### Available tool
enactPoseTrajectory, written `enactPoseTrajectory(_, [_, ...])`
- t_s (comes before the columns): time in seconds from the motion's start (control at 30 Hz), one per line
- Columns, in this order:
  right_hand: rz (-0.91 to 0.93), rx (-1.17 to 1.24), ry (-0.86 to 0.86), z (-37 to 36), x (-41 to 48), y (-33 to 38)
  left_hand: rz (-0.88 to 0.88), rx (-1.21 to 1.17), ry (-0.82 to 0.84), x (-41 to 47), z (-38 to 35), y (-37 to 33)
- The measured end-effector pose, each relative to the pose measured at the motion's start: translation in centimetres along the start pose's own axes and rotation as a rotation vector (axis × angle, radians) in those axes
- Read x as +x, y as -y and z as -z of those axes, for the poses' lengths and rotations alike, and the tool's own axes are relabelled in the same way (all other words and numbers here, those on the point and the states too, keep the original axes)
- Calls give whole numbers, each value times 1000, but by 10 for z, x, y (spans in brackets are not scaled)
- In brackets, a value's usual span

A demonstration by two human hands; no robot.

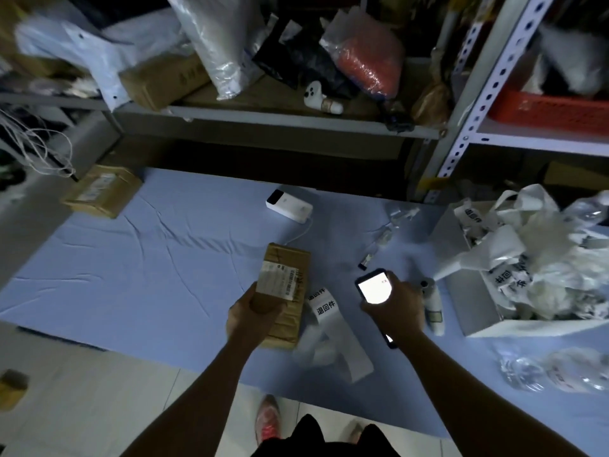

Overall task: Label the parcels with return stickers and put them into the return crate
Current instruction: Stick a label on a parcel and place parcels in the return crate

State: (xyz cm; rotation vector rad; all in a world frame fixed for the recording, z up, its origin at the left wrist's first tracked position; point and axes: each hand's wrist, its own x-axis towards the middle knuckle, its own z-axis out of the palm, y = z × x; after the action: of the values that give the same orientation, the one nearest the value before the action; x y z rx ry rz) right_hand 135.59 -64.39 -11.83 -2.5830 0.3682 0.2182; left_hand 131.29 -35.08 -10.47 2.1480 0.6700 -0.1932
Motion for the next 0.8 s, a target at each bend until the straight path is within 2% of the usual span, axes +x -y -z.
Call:
enactPoseTrajectory(0.17, [170,-119,152,15,-1,37,-74,137,24,22,-3,-14])
enactPoseTrajectory(0.27, [172,-145,237,31,-19,55,-133,262,9,34,-5,-26])
enactPoseTrajectory(0.47, [124,-179,217,40,-29,51,-205,332,35,48,-3,-28])
enactPoseTrajectory(0.8, [96,-234,176,45,-45,57,-272,292,17,53,-3,-17])
